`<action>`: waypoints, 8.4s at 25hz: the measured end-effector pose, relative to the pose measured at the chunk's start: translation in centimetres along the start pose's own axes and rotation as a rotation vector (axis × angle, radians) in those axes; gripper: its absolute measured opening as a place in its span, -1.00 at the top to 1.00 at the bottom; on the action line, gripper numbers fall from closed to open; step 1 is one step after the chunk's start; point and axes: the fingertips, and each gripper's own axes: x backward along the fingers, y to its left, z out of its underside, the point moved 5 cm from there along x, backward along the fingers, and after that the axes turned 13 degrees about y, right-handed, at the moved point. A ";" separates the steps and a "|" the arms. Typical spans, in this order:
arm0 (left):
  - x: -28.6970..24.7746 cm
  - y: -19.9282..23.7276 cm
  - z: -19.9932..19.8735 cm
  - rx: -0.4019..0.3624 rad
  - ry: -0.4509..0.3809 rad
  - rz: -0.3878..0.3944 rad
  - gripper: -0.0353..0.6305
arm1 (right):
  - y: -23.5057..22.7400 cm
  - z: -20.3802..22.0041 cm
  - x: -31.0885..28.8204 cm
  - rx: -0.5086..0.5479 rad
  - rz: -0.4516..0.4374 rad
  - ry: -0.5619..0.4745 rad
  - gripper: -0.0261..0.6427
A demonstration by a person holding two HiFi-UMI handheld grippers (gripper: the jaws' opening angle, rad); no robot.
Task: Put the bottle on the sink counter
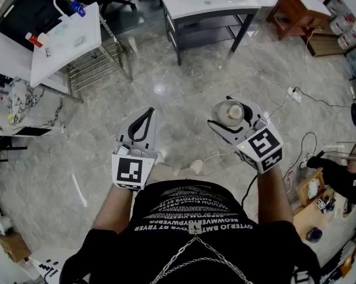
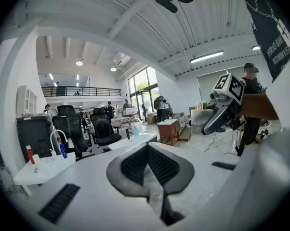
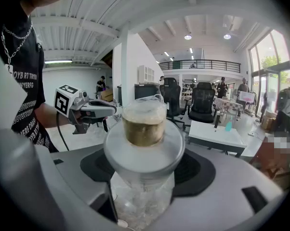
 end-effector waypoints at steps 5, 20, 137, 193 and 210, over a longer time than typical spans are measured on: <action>3.4 -1.2 0.0 -0.015 -0.021 0.025 0.88 | 4.2 -0.3 1.5 -0.009 -0.031 0.014 -0.07; 9.4 -2.7 7.4 -0.154 0.024 0.327 0.88 | 20.0 -8.2 -0.4 0.045 -0.074 -0.015 -0.07; -44.0 35.5 -12.8 -0.002 -0.005 0.093 0.88 | -39.1 -27.2 -32.4 -0.042 -0.018 0.083 -0.07; -61.0 41.2 -5.9 0.169 0.246 -0.120 0.88 | -56.6 -12.1 -69.7 -0.020 -0.107 0.238 -0.07; -58.2 41.0 -8.0 0.133 0.199 -0.105 0.88 | -57.6 -11.7 -63.7 -0.141 -0.094 0.117 -0.17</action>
